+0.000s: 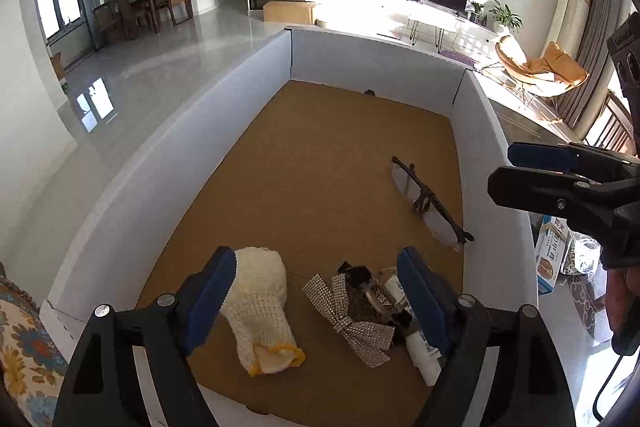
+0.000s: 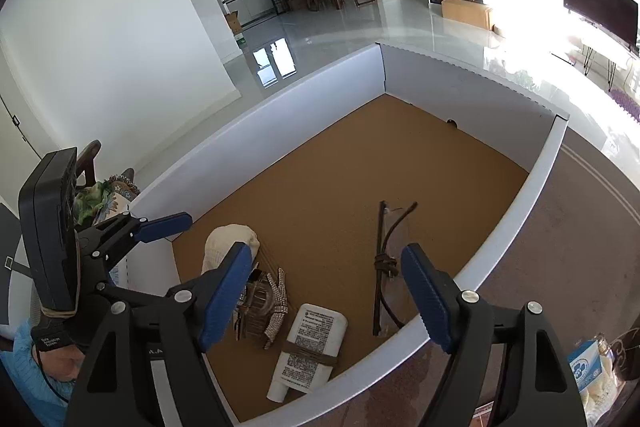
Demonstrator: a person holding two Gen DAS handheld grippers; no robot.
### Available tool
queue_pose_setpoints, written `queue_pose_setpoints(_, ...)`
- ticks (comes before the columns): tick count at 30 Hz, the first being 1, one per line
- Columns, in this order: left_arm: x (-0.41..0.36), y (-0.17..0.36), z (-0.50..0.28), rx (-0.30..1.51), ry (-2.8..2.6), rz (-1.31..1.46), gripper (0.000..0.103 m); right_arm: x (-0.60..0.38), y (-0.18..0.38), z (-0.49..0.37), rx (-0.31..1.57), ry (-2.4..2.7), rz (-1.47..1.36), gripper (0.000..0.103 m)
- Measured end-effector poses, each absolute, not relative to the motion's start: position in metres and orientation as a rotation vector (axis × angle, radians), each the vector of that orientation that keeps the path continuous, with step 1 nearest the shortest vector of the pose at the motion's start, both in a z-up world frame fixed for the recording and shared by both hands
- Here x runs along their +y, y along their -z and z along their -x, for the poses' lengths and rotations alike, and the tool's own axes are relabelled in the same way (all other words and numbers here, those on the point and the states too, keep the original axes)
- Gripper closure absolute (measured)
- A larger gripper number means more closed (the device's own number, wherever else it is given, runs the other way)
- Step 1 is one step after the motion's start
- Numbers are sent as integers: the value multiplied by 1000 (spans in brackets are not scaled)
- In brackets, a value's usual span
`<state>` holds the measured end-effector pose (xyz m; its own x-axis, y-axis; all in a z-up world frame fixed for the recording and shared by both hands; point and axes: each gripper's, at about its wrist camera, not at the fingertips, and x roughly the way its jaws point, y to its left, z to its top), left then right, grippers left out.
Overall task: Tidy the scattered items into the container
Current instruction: 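Return both grippers from the box back over the table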
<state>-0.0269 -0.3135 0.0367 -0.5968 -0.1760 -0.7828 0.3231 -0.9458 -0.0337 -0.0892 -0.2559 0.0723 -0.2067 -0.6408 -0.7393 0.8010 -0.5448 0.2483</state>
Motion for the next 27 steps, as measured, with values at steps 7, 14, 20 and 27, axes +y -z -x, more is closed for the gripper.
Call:
queue_pose_setpoints(7, -249, -65, 11, 151, 2749, -1134, 21, -136, -47, 91, 225, 2073, -977, 20)
queue_pose_setpoints(14, -170, -57, 37, -33, 2871, -1192, 21, 30, -5, 70, 170, 2373, -1079, 20)
queue_pose_setpoints(20, -143, -24, 45, -209, 2740, -1346, 21, 143, 17, 44, 163, 2597, -1195, 19)
queue_pose_setpoints(27, -127, -13, 35, -384, 2651, -1419, 21, 205, 41, 38, 131, 2671, -1317, 19)
